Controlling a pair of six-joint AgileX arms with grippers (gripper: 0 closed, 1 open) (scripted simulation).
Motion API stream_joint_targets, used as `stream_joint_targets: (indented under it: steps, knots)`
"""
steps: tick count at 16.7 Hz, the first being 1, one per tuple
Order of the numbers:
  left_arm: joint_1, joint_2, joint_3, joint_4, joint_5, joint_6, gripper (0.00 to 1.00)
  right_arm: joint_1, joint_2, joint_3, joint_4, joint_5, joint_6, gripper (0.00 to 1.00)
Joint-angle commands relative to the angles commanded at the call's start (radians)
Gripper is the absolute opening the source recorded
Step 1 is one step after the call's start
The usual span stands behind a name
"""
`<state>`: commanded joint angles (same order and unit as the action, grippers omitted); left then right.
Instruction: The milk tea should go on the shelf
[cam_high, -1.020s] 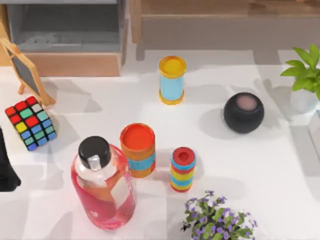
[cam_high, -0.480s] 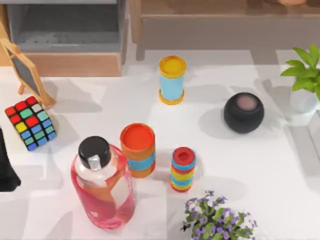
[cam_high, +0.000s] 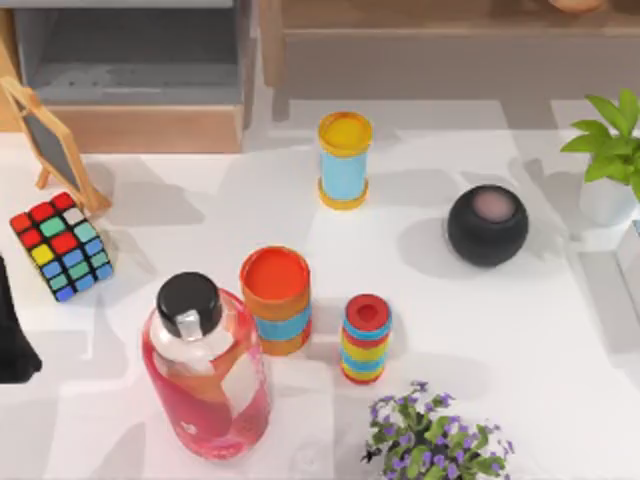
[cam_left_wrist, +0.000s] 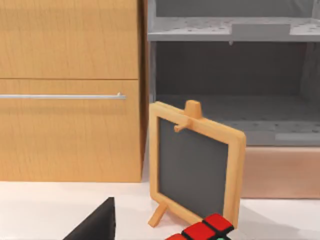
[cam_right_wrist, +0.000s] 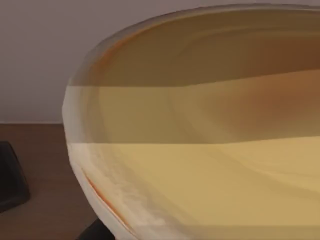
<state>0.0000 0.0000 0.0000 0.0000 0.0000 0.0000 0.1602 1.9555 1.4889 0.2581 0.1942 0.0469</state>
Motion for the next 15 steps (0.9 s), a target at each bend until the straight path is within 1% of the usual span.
stream_joint_targets:
  steps: [12,13,15]
  knots:
    - [0.000,0.000,0.000,0.000,0.000,0.000,1.00,0.000,0.000,0.000,0.000,0.000,0.000,0.98]
    - [0.000,0.000,0.000,0.000,0.000,0.000,1.00,0.000,0.000,0.000,0.000,0.000,0.000,1.00]
    - [0.000,0.000,0.000,0.000,0.000,0.000,1.00,0.000,0.000,0.000,0.000,0.000,0.000,1.00]
